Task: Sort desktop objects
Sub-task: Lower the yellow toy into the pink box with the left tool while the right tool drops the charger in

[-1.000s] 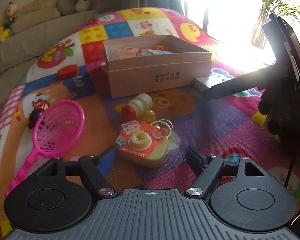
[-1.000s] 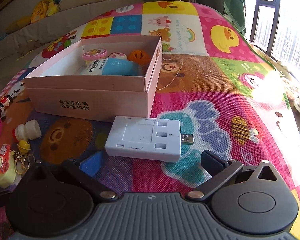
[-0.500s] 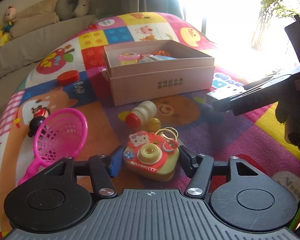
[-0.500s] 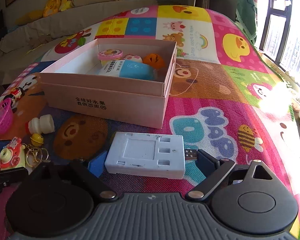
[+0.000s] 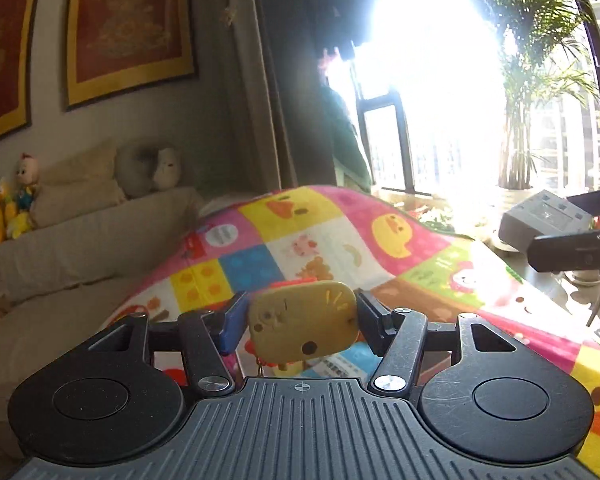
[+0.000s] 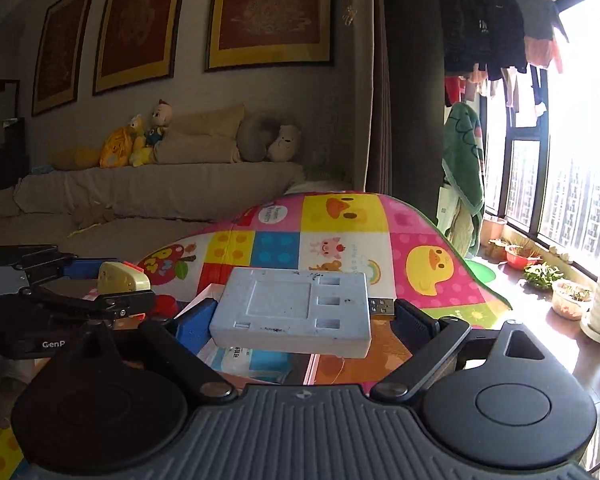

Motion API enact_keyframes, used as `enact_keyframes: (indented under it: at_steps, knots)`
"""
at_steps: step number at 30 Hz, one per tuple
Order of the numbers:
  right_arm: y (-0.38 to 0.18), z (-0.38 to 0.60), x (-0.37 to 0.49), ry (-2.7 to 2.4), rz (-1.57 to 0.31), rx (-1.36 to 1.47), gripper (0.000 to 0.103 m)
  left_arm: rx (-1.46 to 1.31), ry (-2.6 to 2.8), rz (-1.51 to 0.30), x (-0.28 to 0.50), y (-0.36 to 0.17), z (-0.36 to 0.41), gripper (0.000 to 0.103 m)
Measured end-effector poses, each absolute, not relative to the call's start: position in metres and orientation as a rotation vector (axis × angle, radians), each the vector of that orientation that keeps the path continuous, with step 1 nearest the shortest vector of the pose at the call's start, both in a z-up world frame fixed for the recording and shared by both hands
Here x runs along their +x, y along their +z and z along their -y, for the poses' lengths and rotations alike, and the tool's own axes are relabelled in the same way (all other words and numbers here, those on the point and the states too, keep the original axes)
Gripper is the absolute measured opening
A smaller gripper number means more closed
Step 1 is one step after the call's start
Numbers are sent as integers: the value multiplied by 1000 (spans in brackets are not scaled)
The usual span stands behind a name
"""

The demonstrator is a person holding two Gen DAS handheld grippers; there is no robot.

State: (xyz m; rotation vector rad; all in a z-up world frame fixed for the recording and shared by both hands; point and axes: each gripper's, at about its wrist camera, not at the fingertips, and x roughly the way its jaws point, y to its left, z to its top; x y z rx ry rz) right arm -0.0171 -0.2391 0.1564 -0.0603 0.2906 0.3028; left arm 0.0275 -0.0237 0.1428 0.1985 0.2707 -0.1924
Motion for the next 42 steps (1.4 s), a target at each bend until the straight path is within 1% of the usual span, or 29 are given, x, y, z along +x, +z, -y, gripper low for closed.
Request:
enact_keyframes:
  at_steps: [3, 5, 7, 8, 10, 13, 15, 21, 26, 30, 35, 39, 42]
  knots:
    - [152, 240, -10, 300, -300, -47, 93, 169, -175, -264, 69, 150, 31, 63]
    - [145, 240, -4, 291, -322, -51, 93, 146, -160, -276, 94, 142, 35, 65]
    - [138, 242, 2, 277, -342, -57, 93, 121, -150, -332, 106, 128, 34, 74]
    - [135, 244, 4, 271, -352, -57, 93, 109, -151, -356, 108, 122, 34, 76]
    - [130, 247, 7, 260, -364, -55, 93, 88, -166, -400, 101, 108, 28, 84]
    - [124, 249, 14, 251, -387, -50, 93, 92, -173, -422, 78, 94, 22, 92]
    - [120, 246, 21, 249, -408, -45, 93, 81, -179, -432, 56, 87, 15, 95]
    - [112, 218, 35, 304, -437, -37, 93, 55, -210, -492, -12, 62, 0, 97]
    - [124, 190, 65, 366, -445, -66, 93, 139, -217, -507, -49, 37, 6, 99]
    - [130, 168, 113, 376, -514, -67, 92, 117, -203, -524, -52, 27, 1, 100]
    - [112, 144, 149, 504, -674, 52, 92, 77, -168, -556, -47, 23, -13, 100]
    - [105, 143, 140, 500, -667, 62, 92, 76, -160, -569, -52, 20, -22, 100]
    - [105, 148, 116, 469, -603, -22, 92, 71, -152, -583, -54, 15, -25, 101]
